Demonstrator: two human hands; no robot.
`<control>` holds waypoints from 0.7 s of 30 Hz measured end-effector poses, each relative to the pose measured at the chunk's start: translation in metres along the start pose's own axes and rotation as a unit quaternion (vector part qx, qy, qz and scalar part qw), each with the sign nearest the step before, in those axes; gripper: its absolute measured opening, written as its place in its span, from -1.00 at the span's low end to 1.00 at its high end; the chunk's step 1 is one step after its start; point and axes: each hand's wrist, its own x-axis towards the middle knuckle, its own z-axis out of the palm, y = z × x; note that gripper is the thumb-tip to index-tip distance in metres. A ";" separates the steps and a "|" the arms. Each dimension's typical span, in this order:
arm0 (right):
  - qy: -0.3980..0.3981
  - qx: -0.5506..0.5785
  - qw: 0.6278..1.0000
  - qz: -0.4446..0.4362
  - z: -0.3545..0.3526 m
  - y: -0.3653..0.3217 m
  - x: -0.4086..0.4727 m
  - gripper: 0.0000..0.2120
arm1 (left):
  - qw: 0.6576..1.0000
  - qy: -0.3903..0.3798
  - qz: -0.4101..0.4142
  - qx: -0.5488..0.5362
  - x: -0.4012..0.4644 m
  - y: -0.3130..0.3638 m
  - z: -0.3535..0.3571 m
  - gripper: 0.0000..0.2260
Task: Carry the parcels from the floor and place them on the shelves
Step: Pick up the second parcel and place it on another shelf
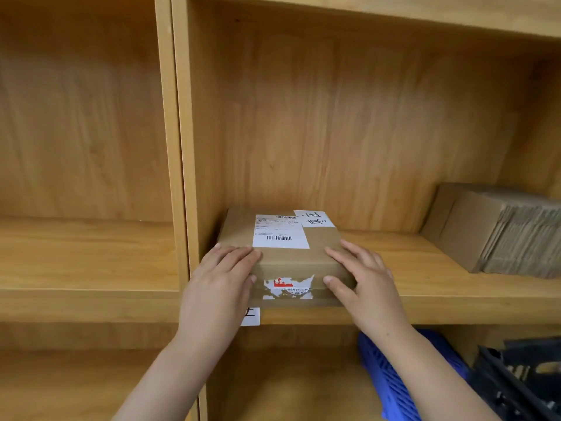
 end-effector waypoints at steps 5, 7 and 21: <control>-0.007 -0.023 1.000 -0.005 0.014 0.008 0.023 -0.56 | 0.998 0.006 -0.020 0.054 0.019 -0.001 0.014 -0.67; -0.008 -0.030 0.999 -0.012 0.018 0.010 0.029 -0.56 | 0.997 0.003 -0.030 0.067 0.025 0.000 0.018 -0.66; -0.011 -0.022 1.000 -0.016 0.032 0.018 0.047 -0.56 | 0.990 0.014 -0.078 0.116 0.039 0.005 0.041 -0.63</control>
